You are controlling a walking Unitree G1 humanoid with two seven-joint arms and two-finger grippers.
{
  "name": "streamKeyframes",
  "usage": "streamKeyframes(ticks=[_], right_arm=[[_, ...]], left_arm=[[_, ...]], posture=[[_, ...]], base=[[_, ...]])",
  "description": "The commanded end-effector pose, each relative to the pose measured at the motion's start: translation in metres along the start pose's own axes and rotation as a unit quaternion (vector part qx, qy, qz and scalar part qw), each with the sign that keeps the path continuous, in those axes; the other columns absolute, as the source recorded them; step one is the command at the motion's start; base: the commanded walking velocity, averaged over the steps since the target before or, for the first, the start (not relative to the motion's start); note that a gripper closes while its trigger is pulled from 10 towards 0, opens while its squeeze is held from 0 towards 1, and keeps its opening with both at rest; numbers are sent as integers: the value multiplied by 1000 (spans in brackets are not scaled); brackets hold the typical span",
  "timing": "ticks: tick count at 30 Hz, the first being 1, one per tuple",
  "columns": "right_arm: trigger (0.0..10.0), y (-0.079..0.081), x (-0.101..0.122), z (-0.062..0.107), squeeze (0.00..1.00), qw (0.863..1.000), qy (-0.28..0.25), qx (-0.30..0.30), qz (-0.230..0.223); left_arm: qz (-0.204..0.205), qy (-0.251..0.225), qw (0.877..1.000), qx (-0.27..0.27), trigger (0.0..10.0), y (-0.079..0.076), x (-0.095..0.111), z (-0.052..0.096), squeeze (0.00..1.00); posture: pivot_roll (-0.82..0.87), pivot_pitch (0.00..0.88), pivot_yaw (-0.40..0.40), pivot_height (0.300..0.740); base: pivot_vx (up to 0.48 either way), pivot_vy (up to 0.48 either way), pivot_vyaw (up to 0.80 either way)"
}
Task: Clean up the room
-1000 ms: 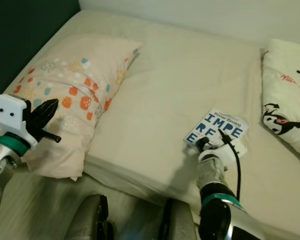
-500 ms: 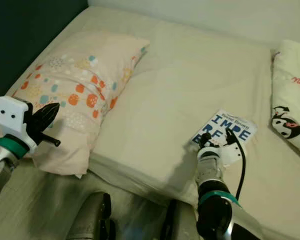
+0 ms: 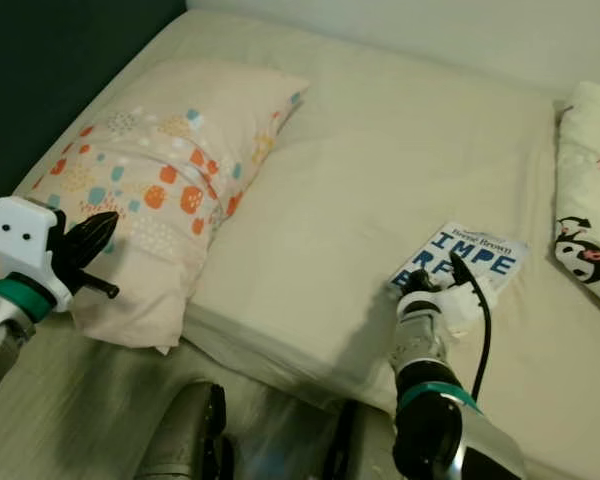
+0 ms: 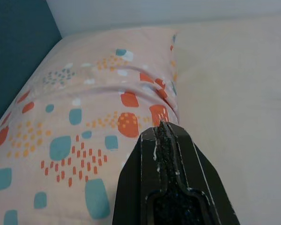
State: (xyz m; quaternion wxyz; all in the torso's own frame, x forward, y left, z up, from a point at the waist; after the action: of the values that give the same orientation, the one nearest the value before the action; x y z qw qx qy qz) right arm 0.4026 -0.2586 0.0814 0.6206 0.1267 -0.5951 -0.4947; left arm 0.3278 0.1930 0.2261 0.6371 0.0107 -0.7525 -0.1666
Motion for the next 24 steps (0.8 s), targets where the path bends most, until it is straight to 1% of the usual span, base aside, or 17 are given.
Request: streamKeyframes(ticks=[1,10,17,21,24], right_arm=[[0,-16,-9,4,0,1000,10,-20,10],[0,-22,-8,4,0,999,7,-26,21],[0,-23,-7,4,0,999,8,-24,31],[0,-23,-3,4,0,999,4,-13,49],[0,-24,-1,3,0,998,2,-9,54]], left_arm=[[-2,10,1000,-6,10000,-2,-3,4,0],[-3,15,1000,-6,10000,-1,-5,5,0],[-4,18,1000,-7,10000,-1,-7,5,0],[-2,19,1000,-7,10000,-3,-10,4,0],[-1,19,1000,-7,10000,-5,-12,2,0]], posture=[[335,250,88,615],[336,253,90,615],[333,250,89,615],[310,232,79,615],[298,221,73,615]], base=[[0,0,0],[0,0,0],[0,0,0],[0,0,0],[0,0,0]])
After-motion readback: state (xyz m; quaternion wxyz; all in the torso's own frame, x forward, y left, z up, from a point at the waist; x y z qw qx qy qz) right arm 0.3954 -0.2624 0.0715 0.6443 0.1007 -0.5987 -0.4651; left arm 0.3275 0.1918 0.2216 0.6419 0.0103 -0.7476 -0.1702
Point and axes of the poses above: a point about 5 cm out from each wrist's last joint towards the gripper, its own z axis pointing back from the gripper into the wrist, its own x axis along the axis of the wrist's last joint, y = z × x, the point moved 5 cm from there along -z, pointing out of the wrist towards the gripper, and after that the axes turned 4 degrees about -z, right-handed, at the moved point
